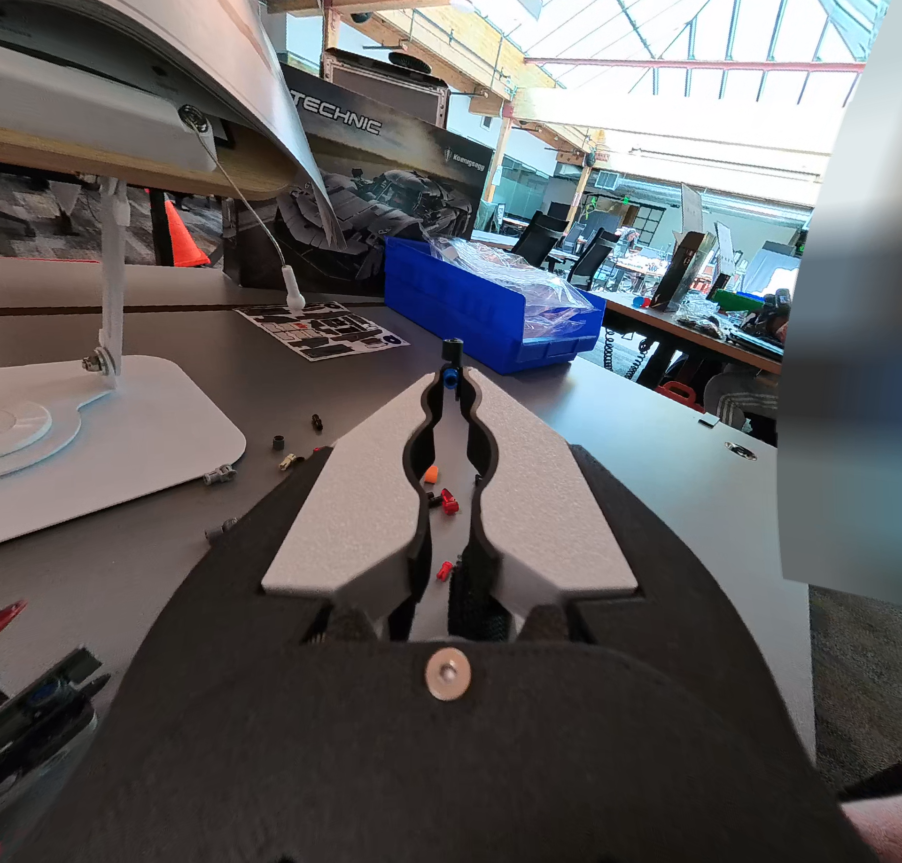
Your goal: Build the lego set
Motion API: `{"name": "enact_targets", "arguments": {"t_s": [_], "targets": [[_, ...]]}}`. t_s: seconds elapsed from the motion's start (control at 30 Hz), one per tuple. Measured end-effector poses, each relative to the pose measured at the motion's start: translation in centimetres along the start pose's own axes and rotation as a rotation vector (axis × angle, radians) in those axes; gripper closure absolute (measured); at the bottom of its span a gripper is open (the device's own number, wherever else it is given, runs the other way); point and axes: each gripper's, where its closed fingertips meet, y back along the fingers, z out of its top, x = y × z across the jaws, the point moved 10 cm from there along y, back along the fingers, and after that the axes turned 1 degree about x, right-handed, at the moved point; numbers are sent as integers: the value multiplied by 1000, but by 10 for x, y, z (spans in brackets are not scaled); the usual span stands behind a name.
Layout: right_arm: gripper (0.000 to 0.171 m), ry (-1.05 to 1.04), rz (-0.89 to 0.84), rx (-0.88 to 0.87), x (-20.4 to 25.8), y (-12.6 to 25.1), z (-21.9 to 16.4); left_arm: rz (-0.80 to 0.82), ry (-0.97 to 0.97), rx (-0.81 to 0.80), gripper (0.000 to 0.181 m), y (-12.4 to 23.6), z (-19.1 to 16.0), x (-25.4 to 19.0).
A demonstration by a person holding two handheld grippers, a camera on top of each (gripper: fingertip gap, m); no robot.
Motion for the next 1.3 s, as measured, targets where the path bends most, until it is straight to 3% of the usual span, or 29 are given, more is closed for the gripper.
{"name": "enact_targets", "arguments": {"t_s": [0.1,0.23,0.63,0.8,1.07,1.2,1.3], "targets": [[150,-103,-45,77,-23,-65,-30,3,1,10,178,-2,0,0],[148,-170,-109,162,-56,-118,-52,6,2,18,178,-3,-1,0],[148,-163,-198,341,-81,-191,-72,-29,4,17,178,-3,-1,-1],[163,-148,-235,317,-85,-191,-73,-44,2,12,178,-2,-1,-3],[165,-228,-199,310,-83,-186,-72,-44,4,11,177,-2,-1,-3],[165,-303,-92,169,-67,-158,-67,-47,5,15,177,-3,-1,-3],[165,-231,-15,101,-41,-119,-59,-44,4,16,178,-3,-1,-3]]}}
